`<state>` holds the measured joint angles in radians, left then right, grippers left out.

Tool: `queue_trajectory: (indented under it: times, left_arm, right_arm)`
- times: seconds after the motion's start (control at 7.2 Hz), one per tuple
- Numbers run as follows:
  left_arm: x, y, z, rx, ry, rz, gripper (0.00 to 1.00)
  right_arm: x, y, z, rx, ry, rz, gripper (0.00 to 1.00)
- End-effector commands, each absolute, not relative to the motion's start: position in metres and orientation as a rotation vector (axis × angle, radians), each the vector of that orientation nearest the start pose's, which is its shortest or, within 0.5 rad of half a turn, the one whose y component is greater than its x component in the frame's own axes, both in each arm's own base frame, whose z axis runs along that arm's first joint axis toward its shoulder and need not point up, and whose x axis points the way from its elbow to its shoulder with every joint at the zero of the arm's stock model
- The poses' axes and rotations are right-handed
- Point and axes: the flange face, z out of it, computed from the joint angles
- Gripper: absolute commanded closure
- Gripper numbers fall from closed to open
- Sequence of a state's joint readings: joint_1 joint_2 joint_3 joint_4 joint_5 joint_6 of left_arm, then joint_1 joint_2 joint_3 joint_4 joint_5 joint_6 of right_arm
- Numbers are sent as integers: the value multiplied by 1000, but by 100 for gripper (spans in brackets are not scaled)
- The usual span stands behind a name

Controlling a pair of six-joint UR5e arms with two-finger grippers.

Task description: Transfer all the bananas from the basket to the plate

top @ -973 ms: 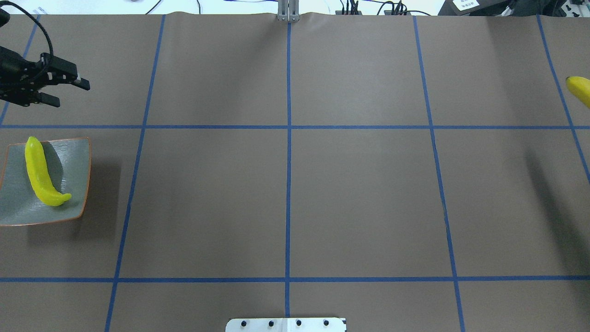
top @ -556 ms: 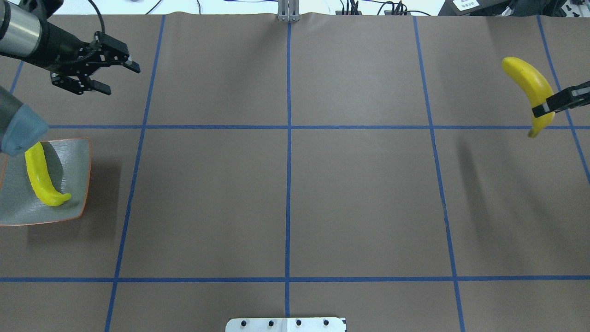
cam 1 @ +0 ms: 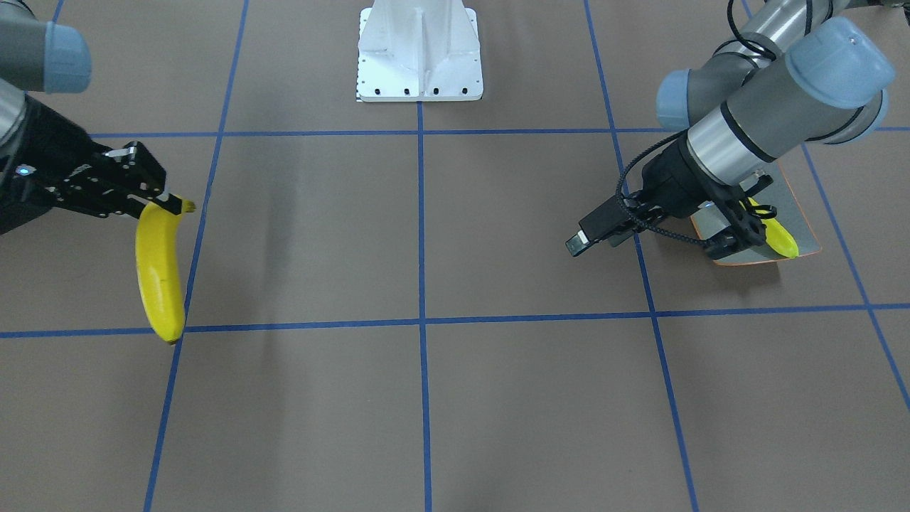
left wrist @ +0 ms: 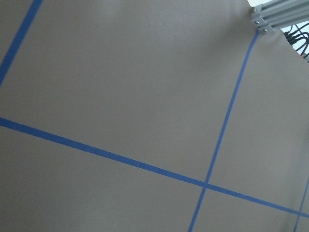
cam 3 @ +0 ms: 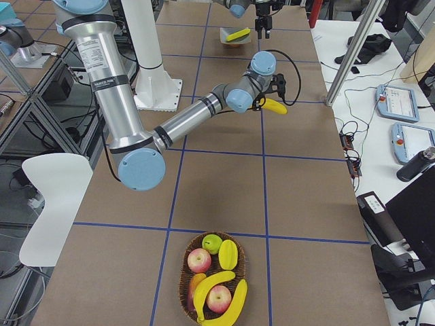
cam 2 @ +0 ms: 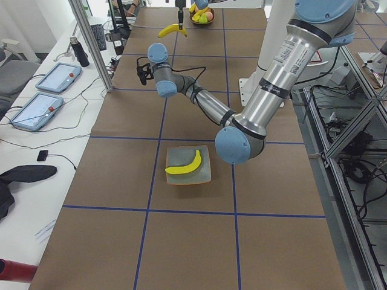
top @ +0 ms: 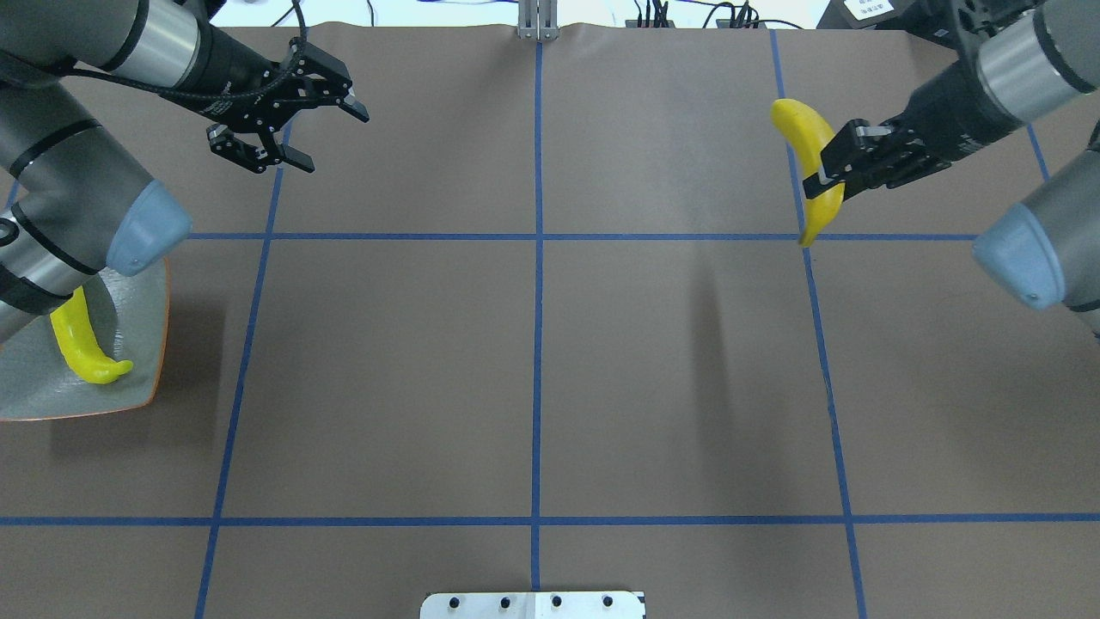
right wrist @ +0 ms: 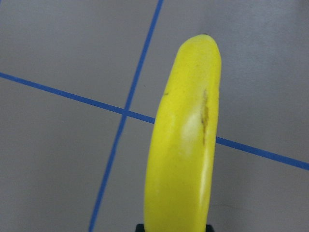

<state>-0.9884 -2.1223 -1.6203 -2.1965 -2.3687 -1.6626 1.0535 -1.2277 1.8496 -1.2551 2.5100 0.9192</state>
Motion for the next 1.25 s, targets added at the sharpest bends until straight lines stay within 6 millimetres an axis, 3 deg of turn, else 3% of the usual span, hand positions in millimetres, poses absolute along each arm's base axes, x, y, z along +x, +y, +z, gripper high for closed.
queue_trajectory:
  times: [0.0,0.42,0.69,0.83,1.11]
  left_arm:
    - [310,-573,199,-165,1381,-467,6]
    - [328,-561,175,-180,1453,-432,6]
    - [341,-550,143,-213,1498,-423,6]
    - [345,-545,140,-216,1512,-408,6]
    - [348,-546,136,-220,1519,-406,6]
  right_arm:
    - [-276,-513,235,49,-1263,-90,100]
    - [-309,-491,211,120,-1339,-88,100]
    - [-326,-481,189,122,-1382,-64,100]
    - [-331,-476,179,115,-1406,-60,100]
    - [-366,-445,167,152,-1502,-16,100]
